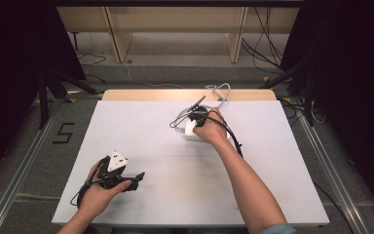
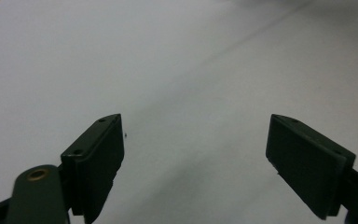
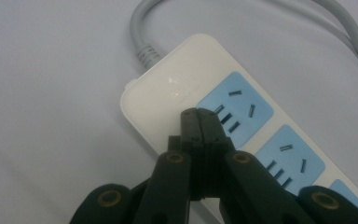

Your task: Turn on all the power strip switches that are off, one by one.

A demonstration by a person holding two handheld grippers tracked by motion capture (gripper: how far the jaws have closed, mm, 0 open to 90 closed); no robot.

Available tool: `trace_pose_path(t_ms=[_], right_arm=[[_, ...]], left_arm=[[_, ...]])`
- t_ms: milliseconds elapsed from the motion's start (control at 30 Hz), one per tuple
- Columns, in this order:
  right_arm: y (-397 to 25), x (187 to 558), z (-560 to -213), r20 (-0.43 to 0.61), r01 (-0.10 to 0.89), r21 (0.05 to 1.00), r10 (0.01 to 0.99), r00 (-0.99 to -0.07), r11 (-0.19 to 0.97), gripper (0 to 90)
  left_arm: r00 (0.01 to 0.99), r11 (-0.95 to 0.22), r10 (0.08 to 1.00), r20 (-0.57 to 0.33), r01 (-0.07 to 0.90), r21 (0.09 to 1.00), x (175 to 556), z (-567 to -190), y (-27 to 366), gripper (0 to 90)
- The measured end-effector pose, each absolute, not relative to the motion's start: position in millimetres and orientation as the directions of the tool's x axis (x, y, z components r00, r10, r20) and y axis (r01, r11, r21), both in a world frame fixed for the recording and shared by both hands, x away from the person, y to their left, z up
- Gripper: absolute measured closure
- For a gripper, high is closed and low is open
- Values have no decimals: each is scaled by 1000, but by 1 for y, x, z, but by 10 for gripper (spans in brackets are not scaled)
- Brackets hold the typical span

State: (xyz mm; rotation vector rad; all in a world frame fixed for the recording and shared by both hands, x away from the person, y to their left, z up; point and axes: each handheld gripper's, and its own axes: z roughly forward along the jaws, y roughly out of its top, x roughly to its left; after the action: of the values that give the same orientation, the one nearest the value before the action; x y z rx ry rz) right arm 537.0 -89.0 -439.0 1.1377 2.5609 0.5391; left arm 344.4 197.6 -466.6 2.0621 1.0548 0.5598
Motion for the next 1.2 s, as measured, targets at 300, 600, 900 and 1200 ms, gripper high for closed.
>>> trace_pose_path(t_ms=[300,600,900,1200], right_arm=[[-103,541,-429,-83,647,476,763,-641,595,900],[-109,538,-423,-95,647,475,766,-636,596,900],[-119,538,-421,-100,664,455,775,-624,594,900],[-127,537,-416,-104,678,450,788,-606,581,900]], left_arm=[[566,-386,824,42,505,772,346,-467,198,192],[567,-390,823,45,505,770,345,-467,198,192],[563,-386,825,44,505,772,345,-467,198,192],[562,-385,826,44,505,773,345,-467,198,192]])
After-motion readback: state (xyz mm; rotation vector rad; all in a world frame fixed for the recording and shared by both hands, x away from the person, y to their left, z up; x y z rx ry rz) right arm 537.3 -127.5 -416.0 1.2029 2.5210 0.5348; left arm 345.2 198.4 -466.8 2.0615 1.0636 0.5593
